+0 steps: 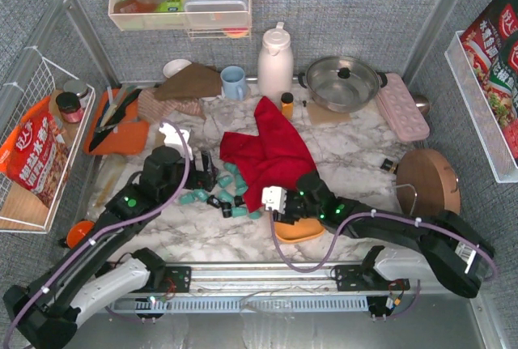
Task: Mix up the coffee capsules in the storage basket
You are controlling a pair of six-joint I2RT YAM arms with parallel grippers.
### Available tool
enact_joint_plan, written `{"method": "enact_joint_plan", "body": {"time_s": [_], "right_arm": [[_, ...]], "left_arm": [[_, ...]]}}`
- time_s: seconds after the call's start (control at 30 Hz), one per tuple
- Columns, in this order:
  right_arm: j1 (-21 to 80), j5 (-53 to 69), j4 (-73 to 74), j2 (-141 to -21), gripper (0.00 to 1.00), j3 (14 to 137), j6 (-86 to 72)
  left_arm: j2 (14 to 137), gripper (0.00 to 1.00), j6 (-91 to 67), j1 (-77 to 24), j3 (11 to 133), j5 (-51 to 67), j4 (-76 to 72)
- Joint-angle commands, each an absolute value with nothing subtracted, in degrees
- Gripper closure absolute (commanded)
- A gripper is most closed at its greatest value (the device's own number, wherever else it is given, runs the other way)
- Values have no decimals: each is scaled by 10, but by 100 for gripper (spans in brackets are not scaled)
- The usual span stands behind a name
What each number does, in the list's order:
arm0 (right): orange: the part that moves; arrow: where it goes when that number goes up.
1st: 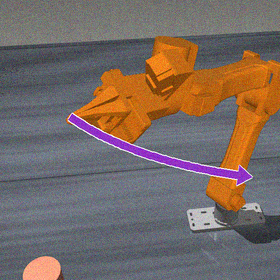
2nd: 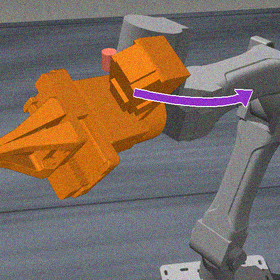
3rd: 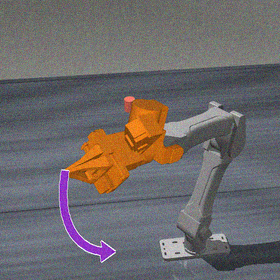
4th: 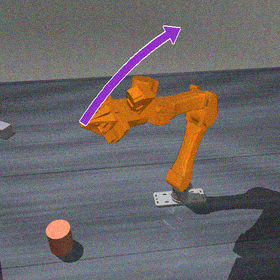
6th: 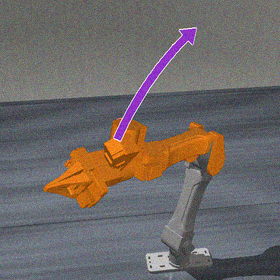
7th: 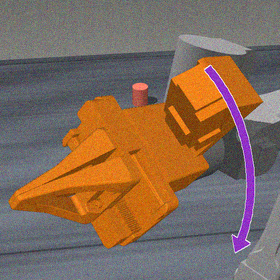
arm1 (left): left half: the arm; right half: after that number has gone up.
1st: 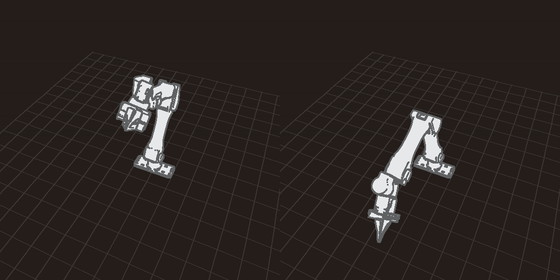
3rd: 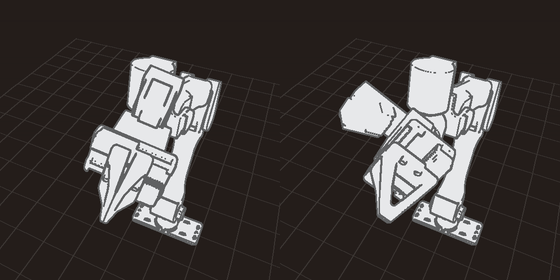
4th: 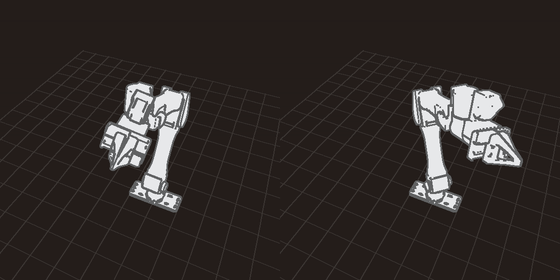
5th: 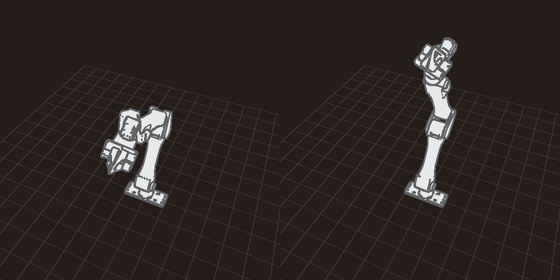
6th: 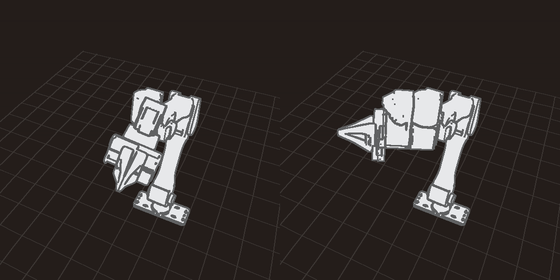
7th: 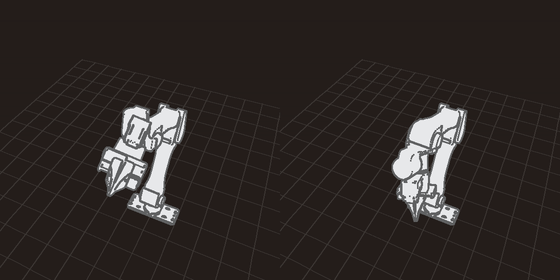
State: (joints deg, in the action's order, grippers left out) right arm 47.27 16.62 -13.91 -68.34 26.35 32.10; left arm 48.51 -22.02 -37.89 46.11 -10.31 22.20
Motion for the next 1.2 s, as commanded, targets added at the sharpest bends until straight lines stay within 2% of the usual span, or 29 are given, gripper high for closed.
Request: {"method": "enact_joint_plan", "body": {"time_s": [0.0,0.6,0.7,0.77,0.83,0.87,1.17], "right_arm": [[475,155,-240,-712,50,259,339],[479,81,-281,-761,63,250,375],[479,79,-285,-765,71,252,376],[479,81,-282,-766,81,257,375],[479,81,-272,-762,96,262,373],[479,81,-266,-760,100,265,373],[479,78,-126,-695,100,321,361]], "left_arm": [[464,1,-200,-380,447,-100,238],[448,1,-190,-379,426,-101,220],[447,1,-191,-379,426,-101,219],[447,1,-191,-379,426,-100,218],[448,1,-192,-379,425,-100,218],[448,1,-192,-379,426,-100,218],[461,1,-185,-379,433,-77,202]]}}
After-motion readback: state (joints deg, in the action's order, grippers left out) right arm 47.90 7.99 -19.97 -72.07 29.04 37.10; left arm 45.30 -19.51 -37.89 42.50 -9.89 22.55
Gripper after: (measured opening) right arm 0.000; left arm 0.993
